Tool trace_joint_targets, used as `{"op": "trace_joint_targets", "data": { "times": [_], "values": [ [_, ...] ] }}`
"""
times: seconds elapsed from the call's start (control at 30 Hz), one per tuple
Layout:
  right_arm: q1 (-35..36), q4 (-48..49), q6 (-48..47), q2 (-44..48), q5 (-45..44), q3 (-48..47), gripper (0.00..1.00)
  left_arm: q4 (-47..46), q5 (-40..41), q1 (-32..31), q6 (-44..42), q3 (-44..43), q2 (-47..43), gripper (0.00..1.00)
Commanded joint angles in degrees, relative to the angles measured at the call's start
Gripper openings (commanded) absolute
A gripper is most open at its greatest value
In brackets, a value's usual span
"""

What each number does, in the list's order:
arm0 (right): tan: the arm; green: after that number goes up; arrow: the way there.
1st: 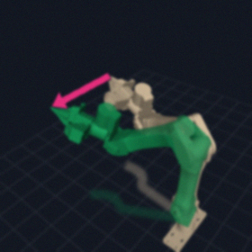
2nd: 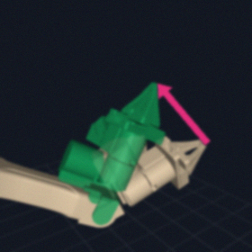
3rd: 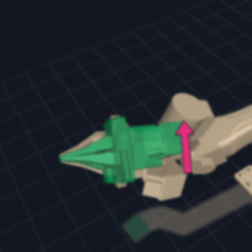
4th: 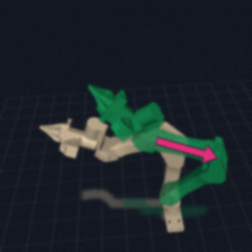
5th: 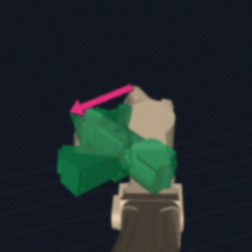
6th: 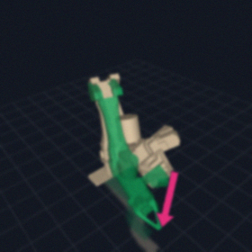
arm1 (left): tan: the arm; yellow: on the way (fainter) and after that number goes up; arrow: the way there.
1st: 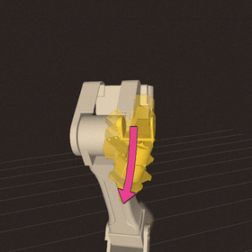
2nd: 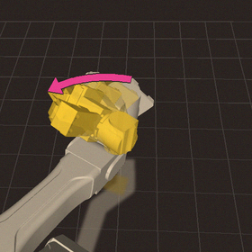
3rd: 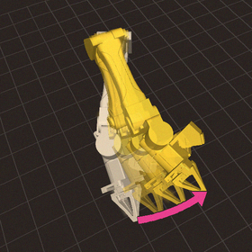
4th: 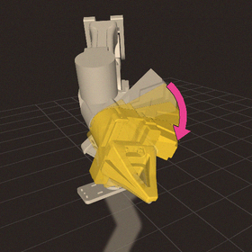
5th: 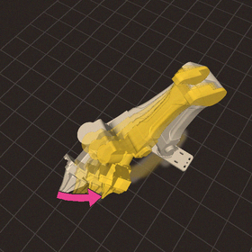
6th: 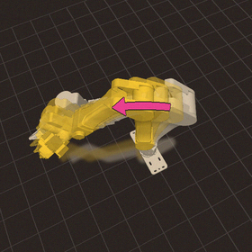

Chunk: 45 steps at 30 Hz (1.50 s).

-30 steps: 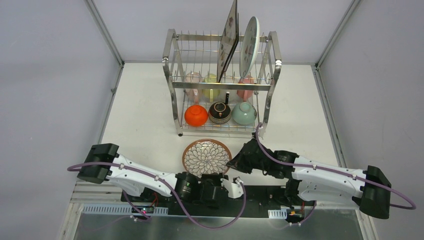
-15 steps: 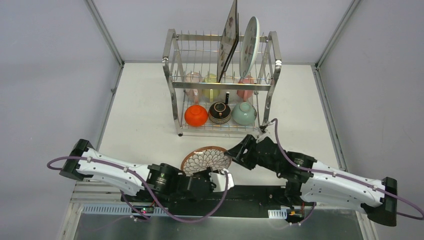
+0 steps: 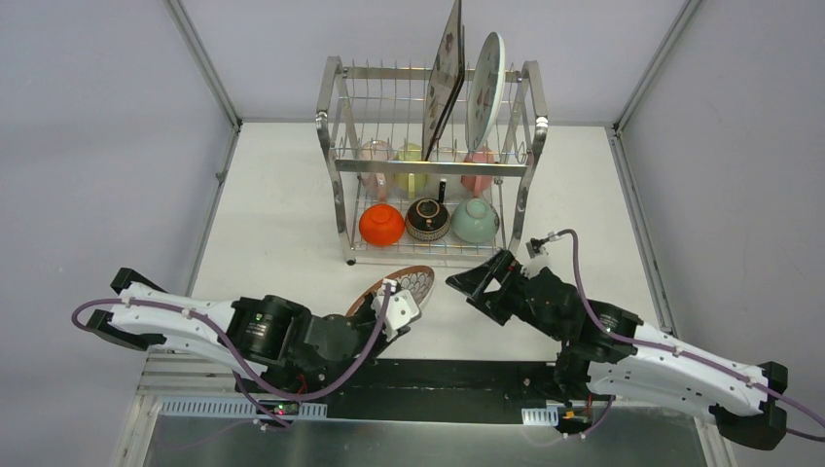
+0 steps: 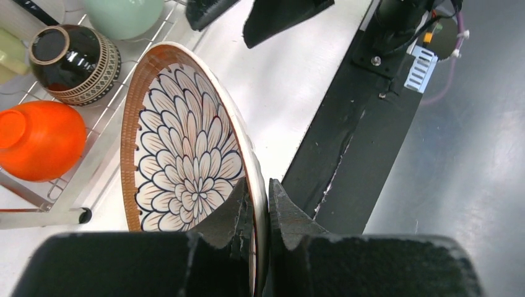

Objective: Load the mixed dishes into the dish rack
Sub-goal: Pick up the plate at the center of the board.

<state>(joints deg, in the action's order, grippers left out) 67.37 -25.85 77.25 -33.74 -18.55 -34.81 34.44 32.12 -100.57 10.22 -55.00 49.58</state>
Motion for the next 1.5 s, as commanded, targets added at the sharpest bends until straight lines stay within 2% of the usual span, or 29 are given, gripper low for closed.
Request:
{"op": "trace_joint_targets", "data": {
  "times": [0.0, 0.23, 0.5, 0.67, 0.9, 1.0, 1.07, 1.23, 1.47],
  "values": [
    [-0.05, 0.17, -1.75, 1.48, -2.28, -0.2, 0.99, 0.26, 6.04, -0.59, 1.58, -7.18, -1.04, 0.0],
    [-0.05, -0.2, -0.93, 2.44, -2.88, 1.32, 1.0, 0.65, 11.47, -0.58, 1.83, -11.61, -3.39, 0.0],
    [-0.05, -0.15, -0.61, 2.33, -3.34, 2.14, 1.0, -3.65, 16.57, -0.54, -9.0, -20.51, -1.66, 0.0],
    [-0.05, 0.35, -0.38, 2.18, -3.47, 2.87, 1.0, -13.87, 20.66, -0.58, -20.06, -23.3, 0.08, 0.0],
    [-0.04, 1.46, 0.3, 2.4, -3.09, 4.53, 1.0, -37.63, 20.25, -0.2, -49.08, -26.89, 4.56, 0.0],
    [-0.05, 1.9, -0.13, 2.49, -3.49, 4.53, 1.0, -43.26, 18.07, 2.57, -56.24, -30.16, 7.3, 0.0],
    [-0.04, 1.84, -0.68, 2.61, -3.64, 4.32, 1.0, -41.94, 15.1, 8.37, -54.86, -32.24, 8.47, 0.0],
    [-0.09, 1.58, -0.88, 3.43, -4.01, 4.76, 1.0, -31.85, 6.56, 22.96, -44.16, -38.26, 12.21, 0.0],
    [-0.03, 0.58, -0.96, 5.66, -4.4, 5.59, 1.0, -25.32, -2.46, 35.36, -36.52, -49.42, 19.76, 0.0]
  ]
}}
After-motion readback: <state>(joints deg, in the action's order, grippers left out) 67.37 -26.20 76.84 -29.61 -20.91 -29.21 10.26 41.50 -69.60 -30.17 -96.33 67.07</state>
